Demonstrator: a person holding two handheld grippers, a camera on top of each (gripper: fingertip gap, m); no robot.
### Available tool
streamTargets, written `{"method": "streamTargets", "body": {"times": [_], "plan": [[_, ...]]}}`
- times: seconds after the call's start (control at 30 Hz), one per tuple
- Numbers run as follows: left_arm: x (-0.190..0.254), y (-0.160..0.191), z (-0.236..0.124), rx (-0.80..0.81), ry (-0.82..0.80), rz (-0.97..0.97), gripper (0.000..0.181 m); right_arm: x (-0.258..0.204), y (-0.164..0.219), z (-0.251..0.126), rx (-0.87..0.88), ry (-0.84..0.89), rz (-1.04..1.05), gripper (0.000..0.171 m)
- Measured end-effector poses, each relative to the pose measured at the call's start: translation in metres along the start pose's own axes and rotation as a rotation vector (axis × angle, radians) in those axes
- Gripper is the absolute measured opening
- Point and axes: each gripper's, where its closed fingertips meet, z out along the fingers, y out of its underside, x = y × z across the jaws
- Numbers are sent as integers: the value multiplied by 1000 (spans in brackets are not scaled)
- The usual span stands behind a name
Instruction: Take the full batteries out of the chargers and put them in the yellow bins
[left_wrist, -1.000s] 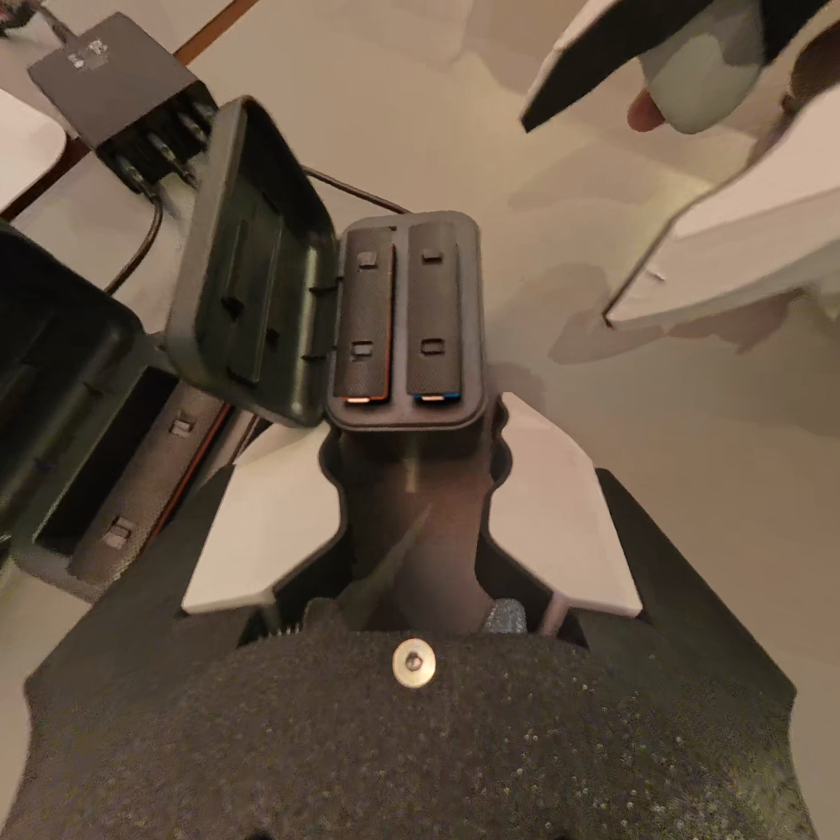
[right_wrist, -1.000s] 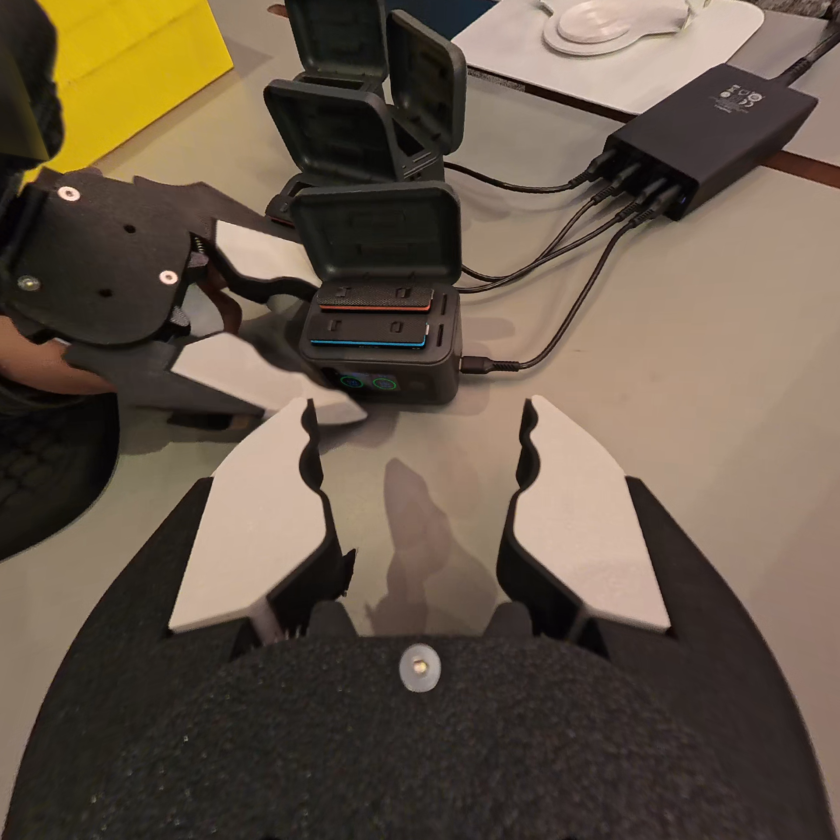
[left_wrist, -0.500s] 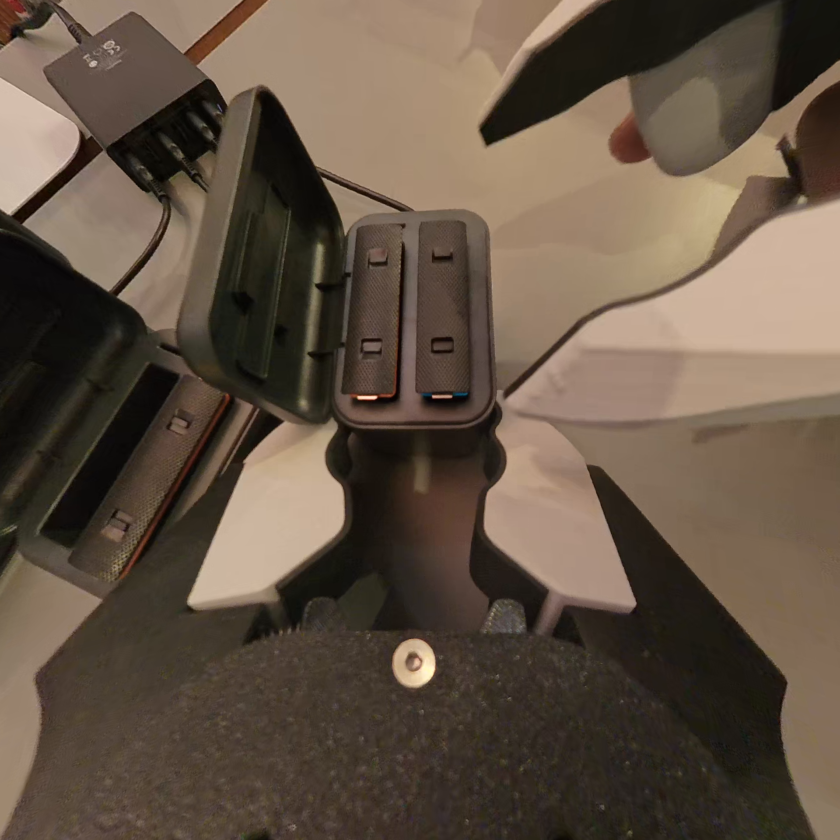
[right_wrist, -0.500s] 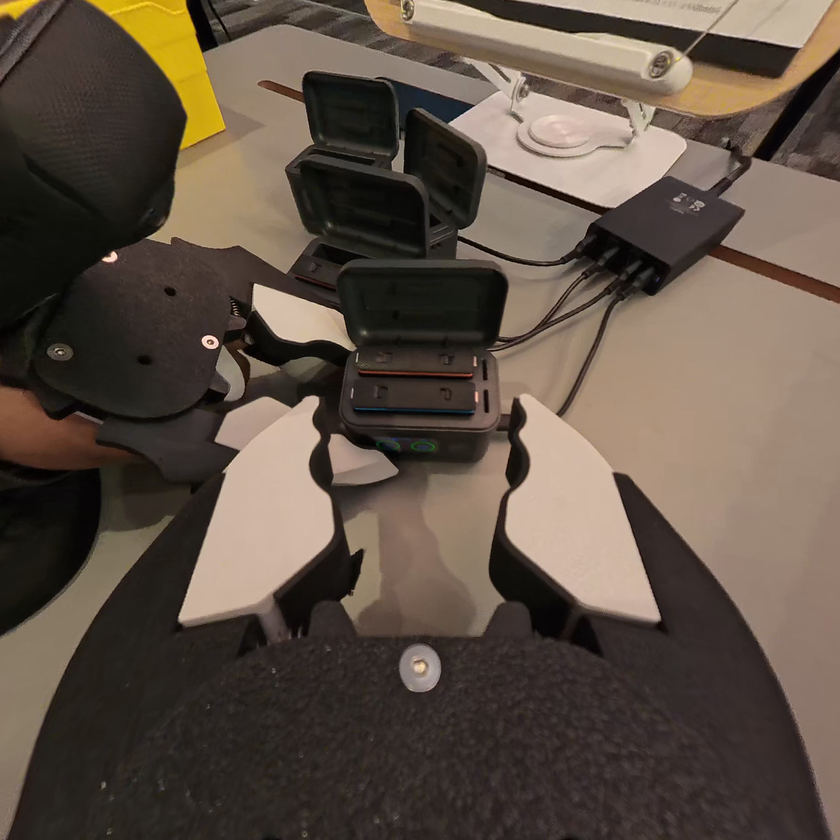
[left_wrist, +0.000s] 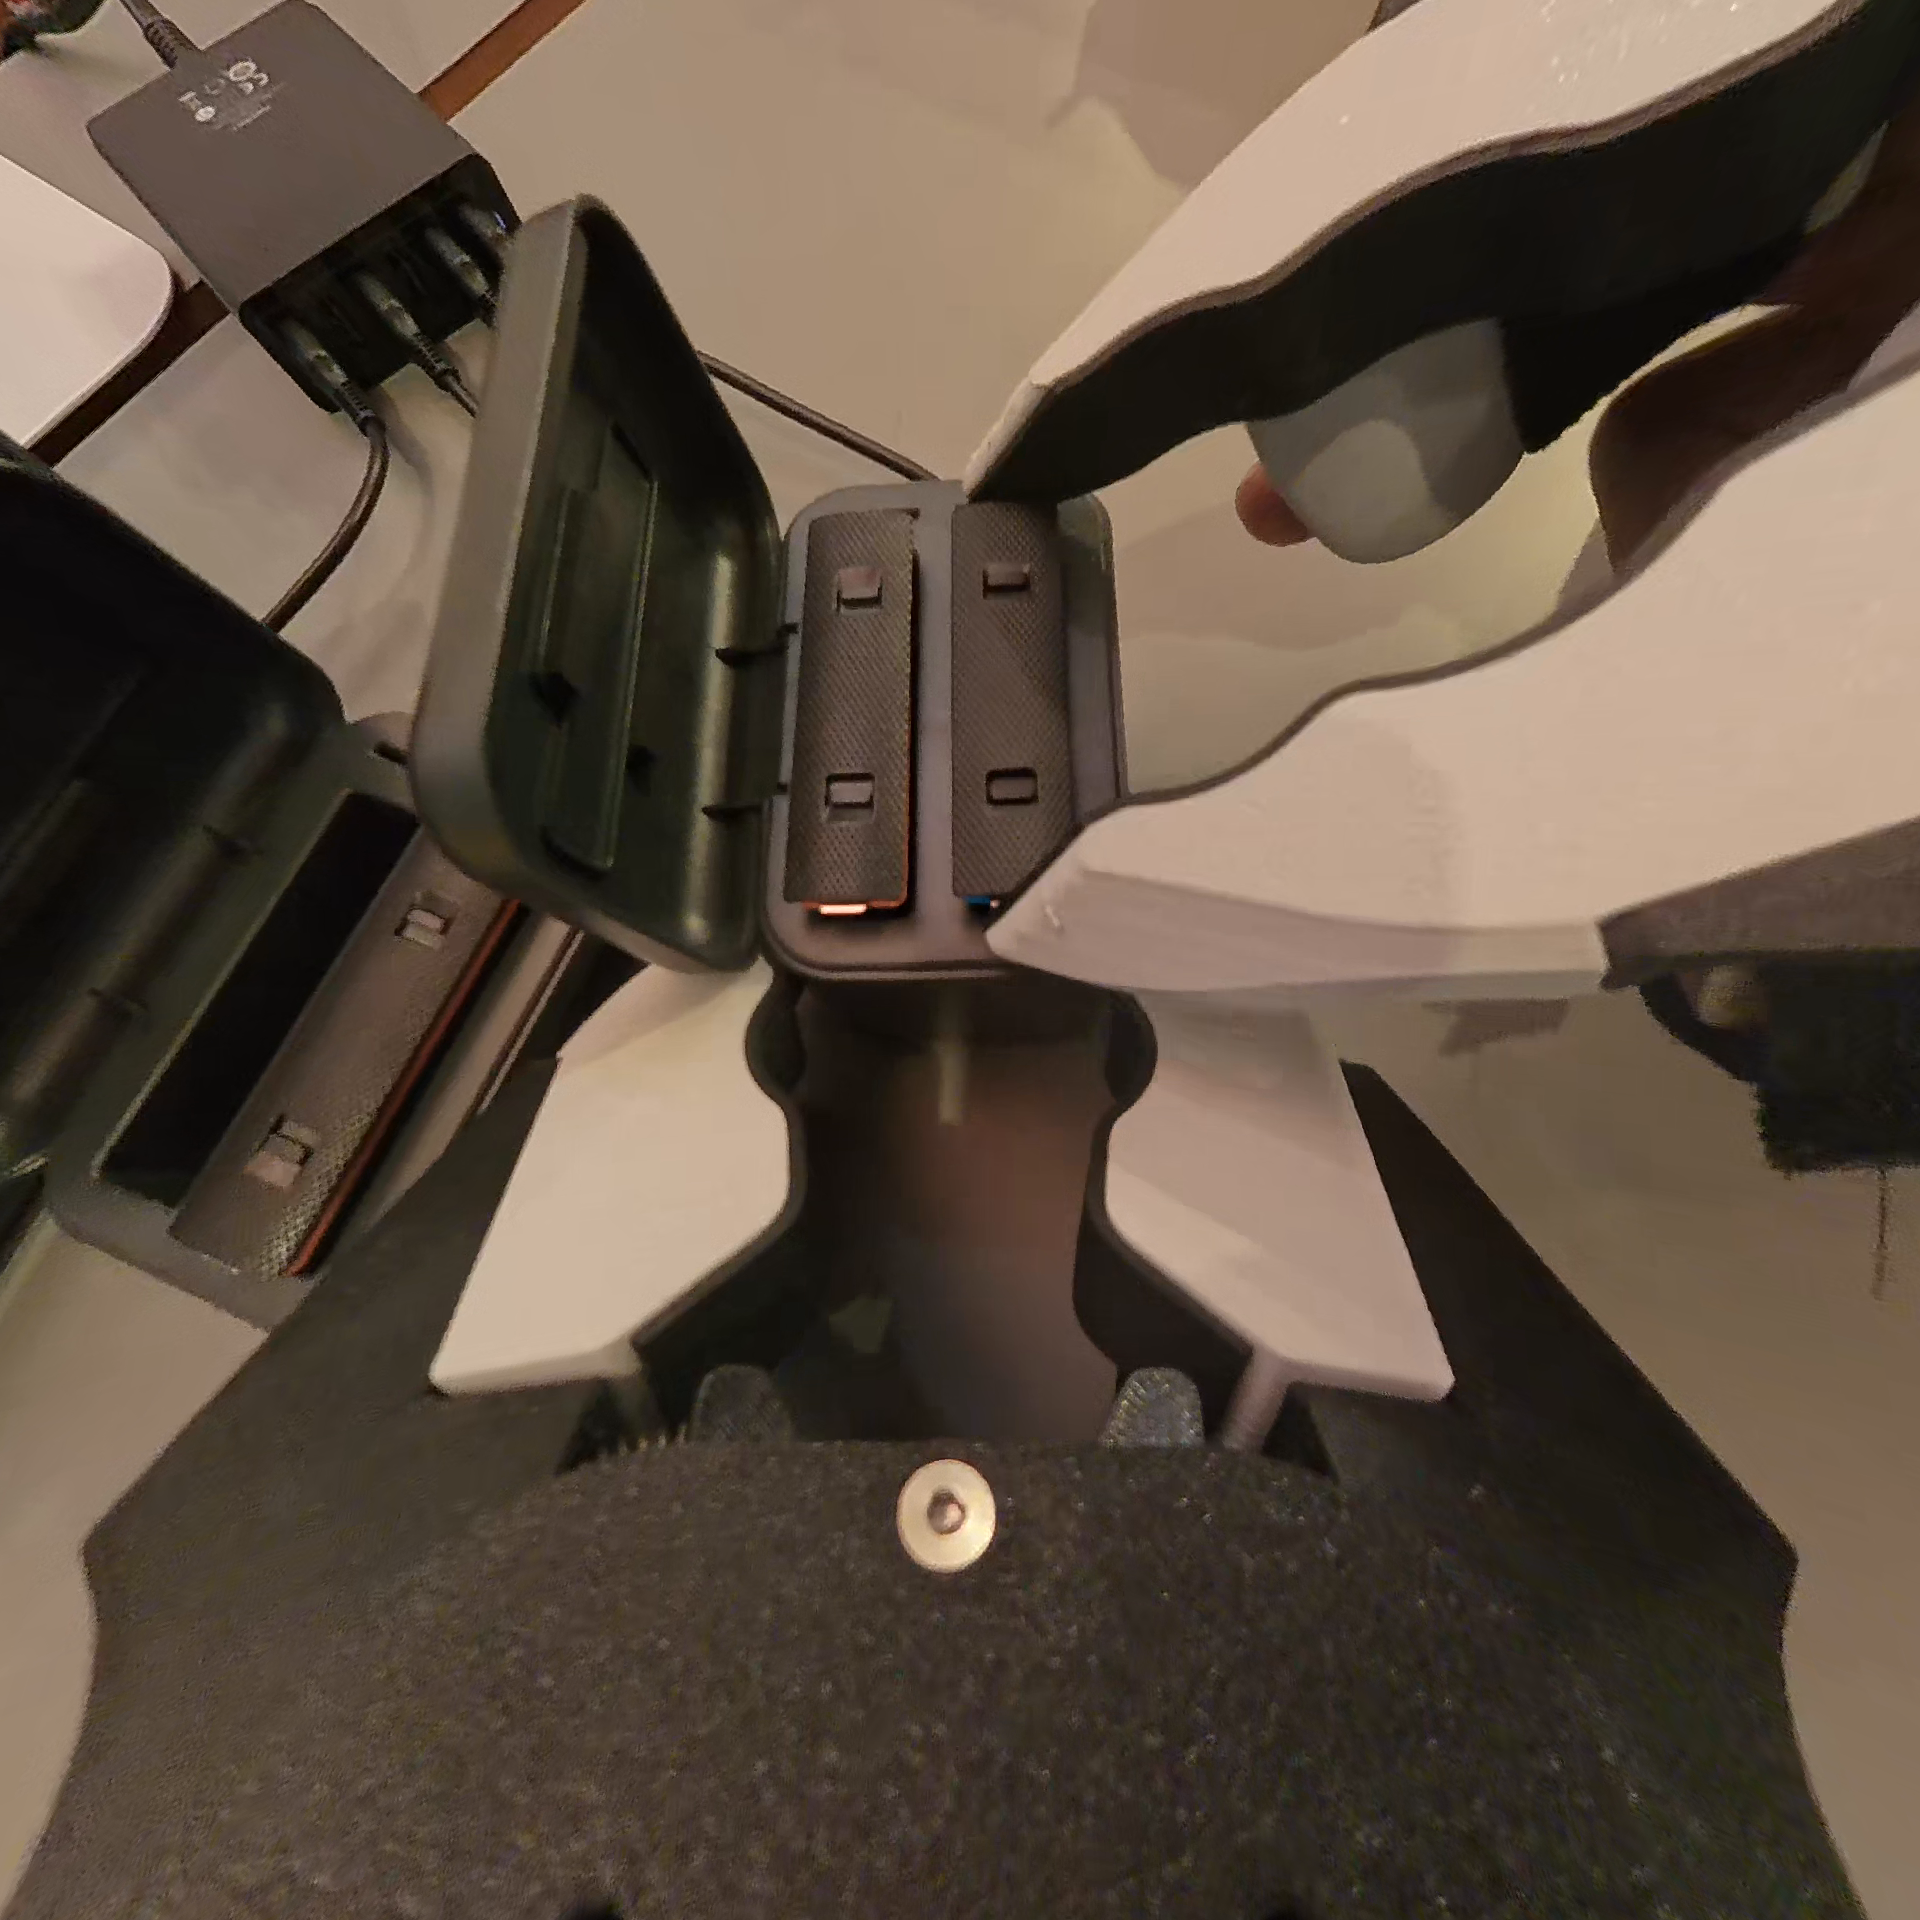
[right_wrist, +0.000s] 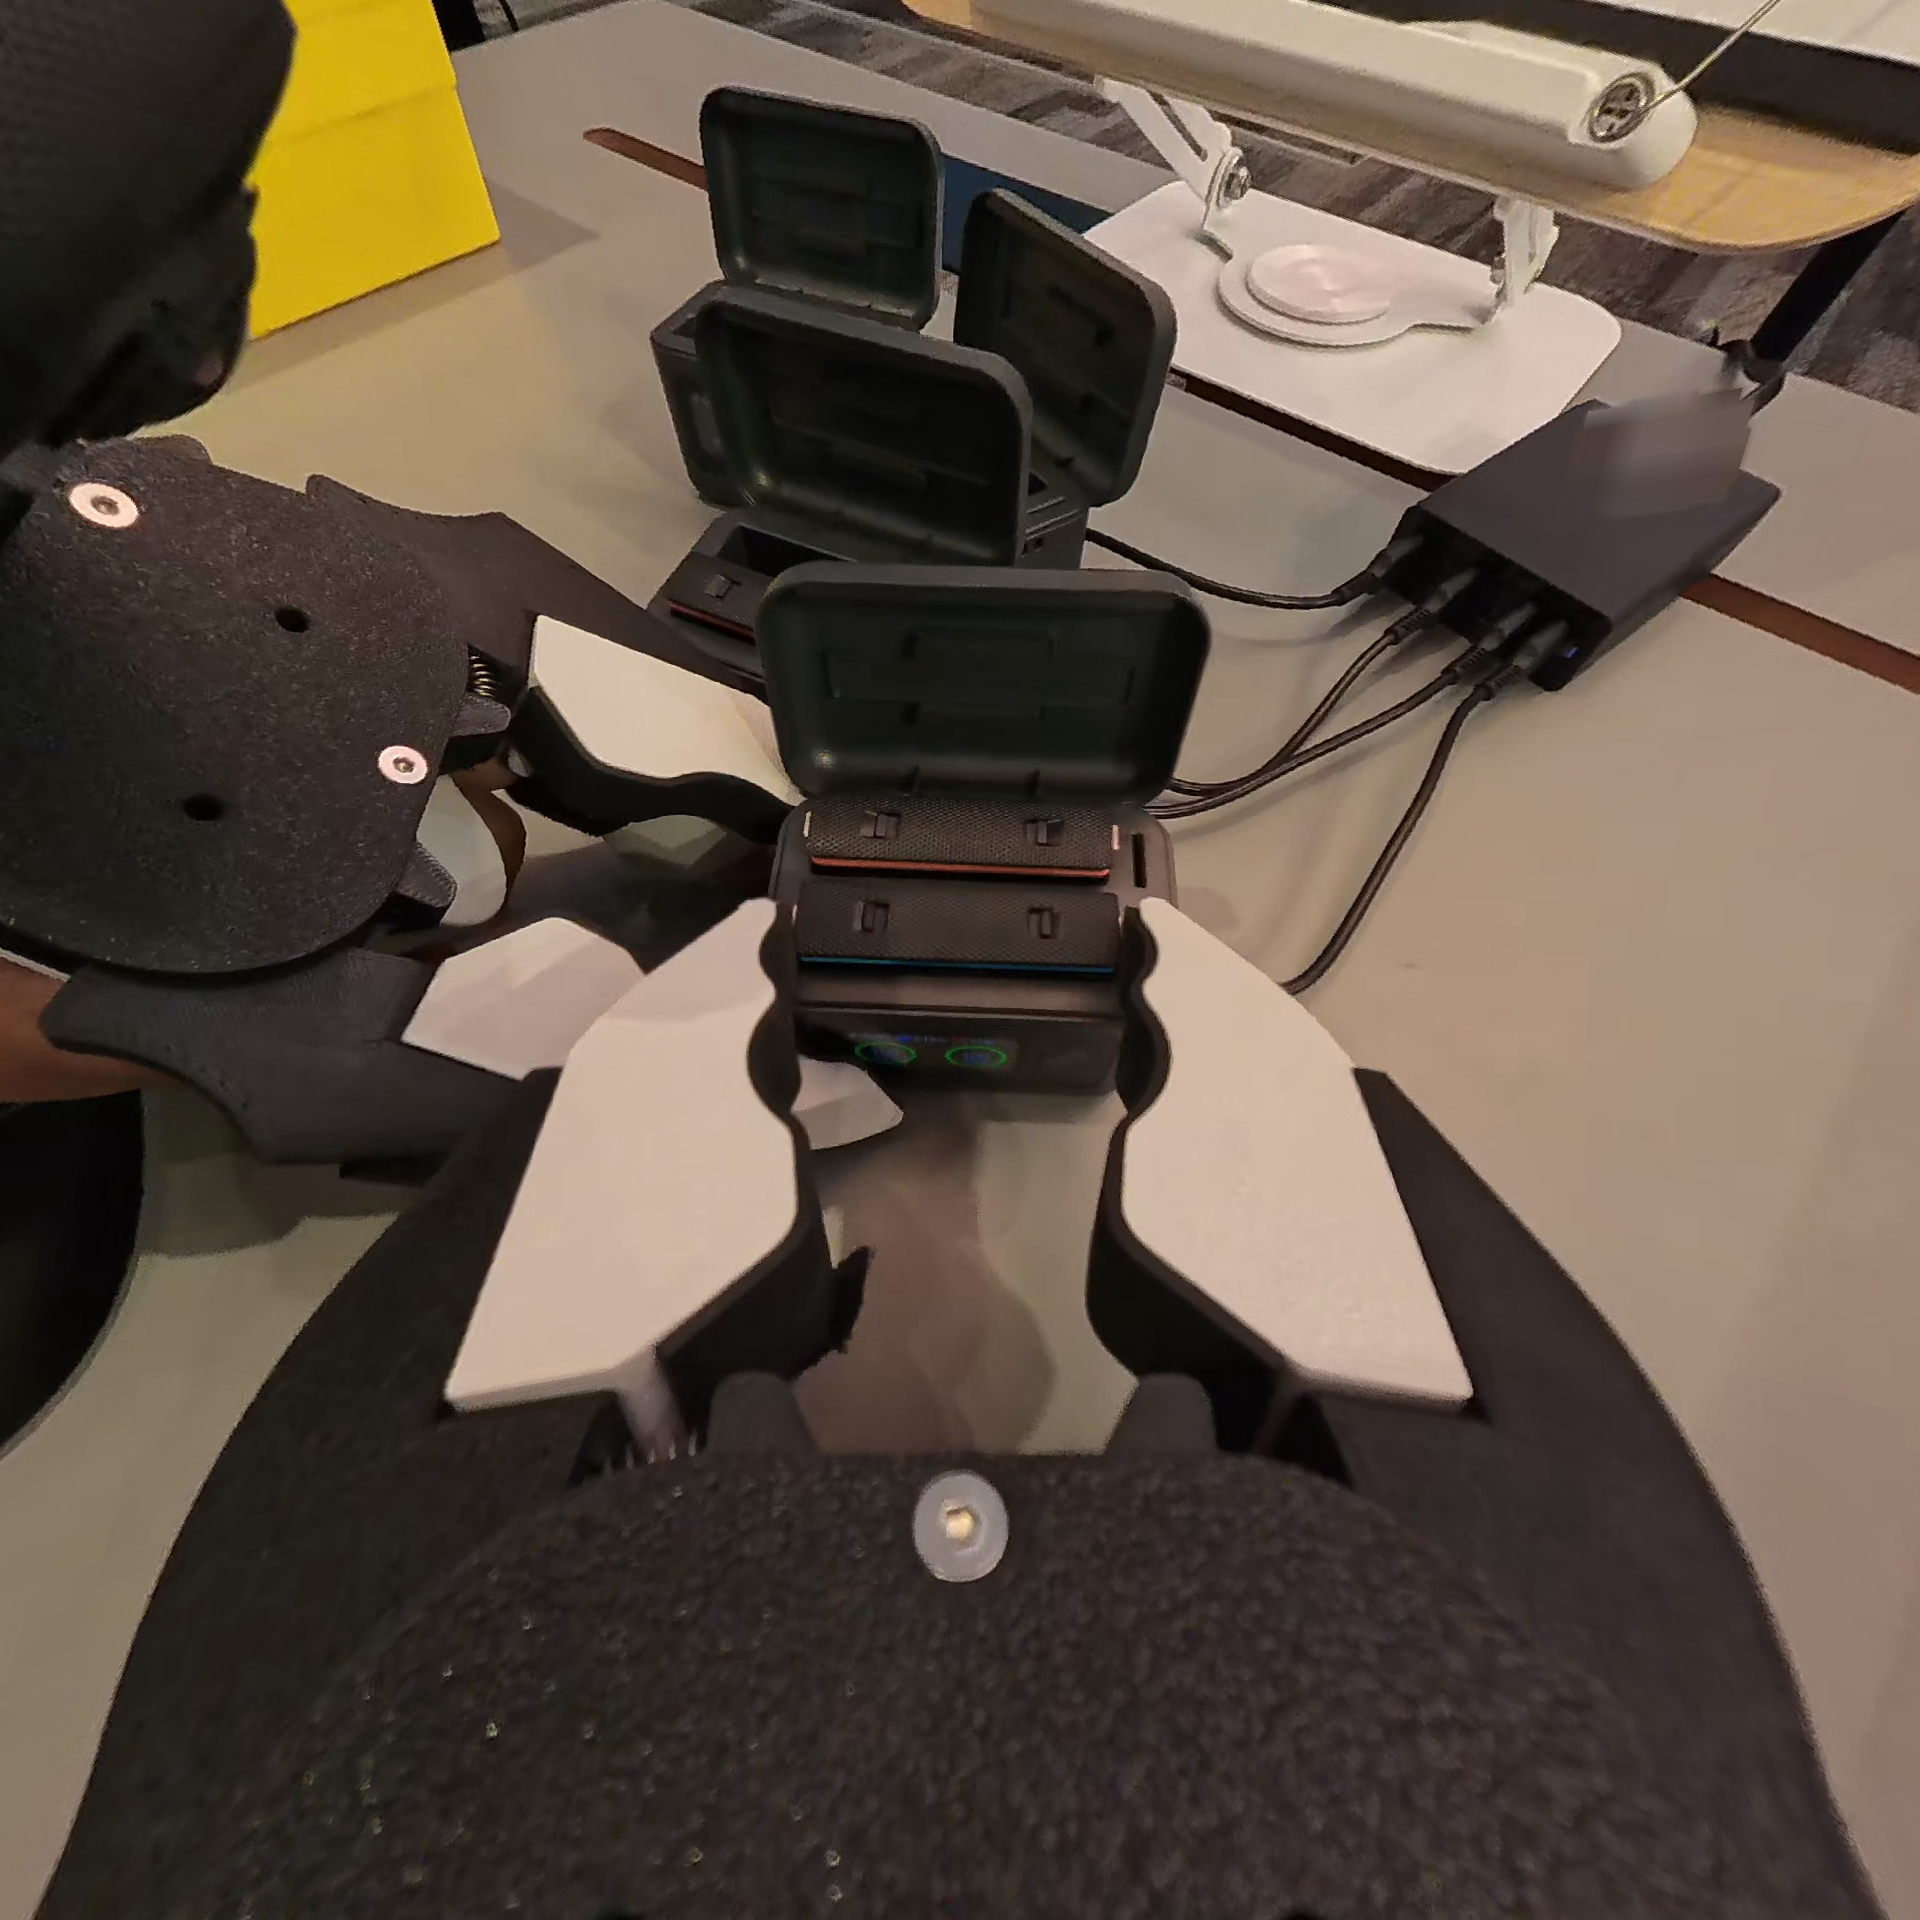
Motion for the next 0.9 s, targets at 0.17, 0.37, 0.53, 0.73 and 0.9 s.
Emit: {"method": "streamTargets", "body": {"times": [0.17,0.37,0.53,0.73,0.9], "plan": [[-2,1,-2,6,2,-4,57,-2,-4,0,21,23,-30,58],[-1,-1,-5,23,25,-17,57,-3,-8,-2,52,24,-14,58],[-1,-2,-6,29,37,-23,57,-4,-10,-2,71,25,-10,58],[-2,-4,-8,41,41,-22,57,-4,-13,-3,94,20,-3,57],[-2,-4,-9,48,46,-22,58,-4,-14,-4,109,16,-2,57]]}}
